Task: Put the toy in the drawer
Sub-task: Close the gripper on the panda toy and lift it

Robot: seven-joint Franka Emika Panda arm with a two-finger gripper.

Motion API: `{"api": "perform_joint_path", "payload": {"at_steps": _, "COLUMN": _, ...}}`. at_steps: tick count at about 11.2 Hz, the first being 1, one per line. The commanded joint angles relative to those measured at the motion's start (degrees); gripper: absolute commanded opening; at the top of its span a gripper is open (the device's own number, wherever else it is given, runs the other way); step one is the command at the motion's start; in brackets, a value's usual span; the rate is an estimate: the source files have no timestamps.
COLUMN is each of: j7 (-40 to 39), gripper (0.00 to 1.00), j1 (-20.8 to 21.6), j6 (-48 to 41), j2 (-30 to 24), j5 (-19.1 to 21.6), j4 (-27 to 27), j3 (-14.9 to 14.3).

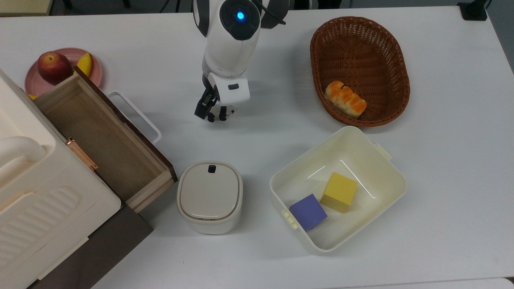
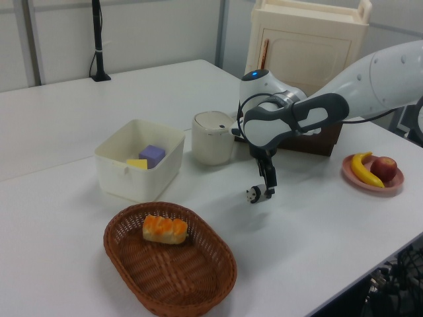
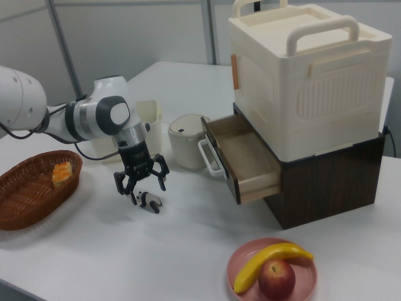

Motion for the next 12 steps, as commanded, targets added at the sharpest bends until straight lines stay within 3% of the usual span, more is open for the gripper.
{"api": "perform_joint_path", "payload": {"at_steps": 1, "j7": 3.5, "gripper": 0.98, "j1": 1.1, "j6": 1.8, "j2": 1.3, "j5": -3.2, "j4": -0.2, "j3": -0.1}}
{"api": "perform_joint_path", "payload": {"at_steps": 6, "j7": 5.2, "gripper": 0.98, "j1": 1.6, "j6": 2.2, "j2": 2.5, "j5": -4.2, "j4": 1.6, "j3": 0.4}}
{"api": "perform_joint_path", "payload": {"at_steps": 7, "j7": 5.5, "gripper": 0.94, "j1": 1.6, "j6": 2.5, "j2": 2.5, "j5": -4.3, "j4": 1.7, "j3": 0.8}}
{"api": "perform_joint_path", "payload": {"at_steps": 9, "j7": 5.6, "gripper": 0.68, "j1": 1.6, "j6": 3.1, "j2": 2.9, "j5": -4.3, "j4": 1.7, "j3": 0.9}}
{"api": "perform_joint_path", "payload": {"at_steps": 11, "j7": 5.6, "gripper": 0.54, "j1": 1.6, "j6": 3.1, "j2": 2.9, "j5": -4.3, "j4": 1.7, "j3": 1.2}}
{"api": "perform_joint_path", "payload": {"at_steps": 12, "j7": 5.6, "gripper": 0.58, "j1": 1.5, "j6": 3.1, "j2": 3.1, "j5": -4.9, "j4": 1.7, "j3": 1.2}}
